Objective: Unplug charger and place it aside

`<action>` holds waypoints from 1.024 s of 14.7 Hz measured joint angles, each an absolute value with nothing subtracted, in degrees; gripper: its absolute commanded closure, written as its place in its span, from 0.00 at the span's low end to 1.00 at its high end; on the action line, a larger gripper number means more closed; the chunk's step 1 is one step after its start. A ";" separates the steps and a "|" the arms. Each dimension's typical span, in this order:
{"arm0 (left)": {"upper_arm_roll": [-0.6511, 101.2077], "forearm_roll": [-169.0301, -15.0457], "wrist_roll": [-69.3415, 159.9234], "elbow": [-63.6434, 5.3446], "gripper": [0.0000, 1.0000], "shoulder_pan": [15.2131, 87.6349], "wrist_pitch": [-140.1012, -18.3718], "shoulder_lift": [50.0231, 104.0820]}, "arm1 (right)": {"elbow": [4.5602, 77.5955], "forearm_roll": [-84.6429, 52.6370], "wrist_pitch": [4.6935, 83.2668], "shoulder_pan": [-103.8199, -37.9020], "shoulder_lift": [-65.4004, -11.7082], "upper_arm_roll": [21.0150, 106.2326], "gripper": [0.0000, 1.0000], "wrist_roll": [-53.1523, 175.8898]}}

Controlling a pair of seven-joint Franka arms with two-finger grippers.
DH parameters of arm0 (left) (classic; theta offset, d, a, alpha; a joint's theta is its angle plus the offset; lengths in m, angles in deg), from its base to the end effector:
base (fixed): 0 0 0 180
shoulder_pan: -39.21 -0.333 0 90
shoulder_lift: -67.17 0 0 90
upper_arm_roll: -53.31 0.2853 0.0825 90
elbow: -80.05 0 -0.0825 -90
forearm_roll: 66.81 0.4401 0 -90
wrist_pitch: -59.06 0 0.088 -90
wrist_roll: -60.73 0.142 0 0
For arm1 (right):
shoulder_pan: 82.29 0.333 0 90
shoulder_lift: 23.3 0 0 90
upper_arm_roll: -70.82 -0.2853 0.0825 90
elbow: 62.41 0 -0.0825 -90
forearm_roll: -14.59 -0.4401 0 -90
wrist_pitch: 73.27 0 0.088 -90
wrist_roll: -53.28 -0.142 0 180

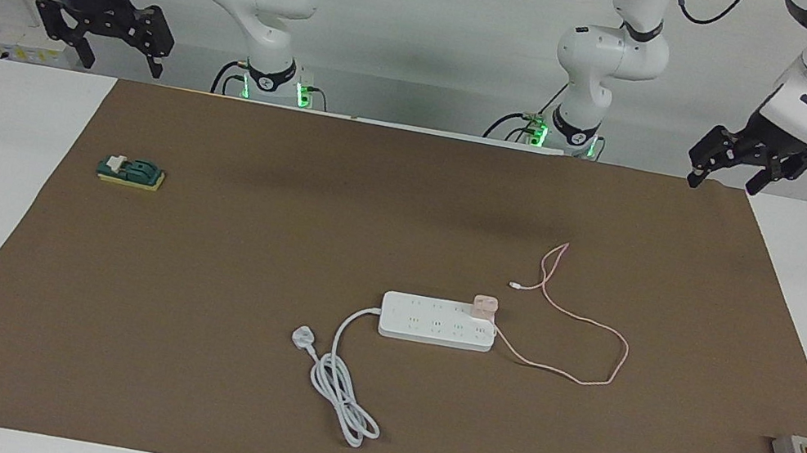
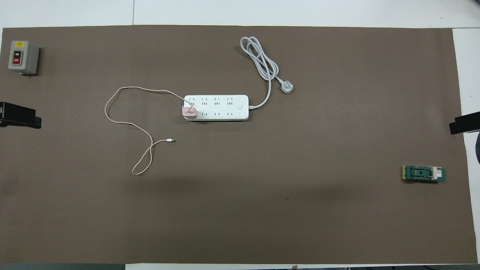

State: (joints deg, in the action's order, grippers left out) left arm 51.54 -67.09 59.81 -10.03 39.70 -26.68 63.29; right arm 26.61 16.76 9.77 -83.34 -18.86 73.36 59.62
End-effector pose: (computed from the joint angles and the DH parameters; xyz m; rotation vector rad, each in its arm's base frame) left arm 0.5830 -0.0242 0.5920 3.1388 -0.0371 -0.0128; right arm 0.5731 -0.0426 0.6033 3.1087 0.0685 -0.0464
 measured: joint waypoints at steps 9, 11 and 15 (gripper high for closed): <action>51.50 -67.09 59.81 -10.04 0.00 39.70 -26.65 63.29 | 26.61 16.76 9.52 -83.35 -18.84 73.40 0.00 59.62; 51.51 -67.09 59.13 -10.07 0.00 39.70 -26.60 63.29 | 26.61 16.76 8.02 -83.35 -18.72 73.38 0.00 59.62; 51.25 -67.10 49.17 -11.21 0.00 39.72 -26.85 63.16 | 27.01 16.44 7.28 -83.29 -18.52 73.32 0.00 58.53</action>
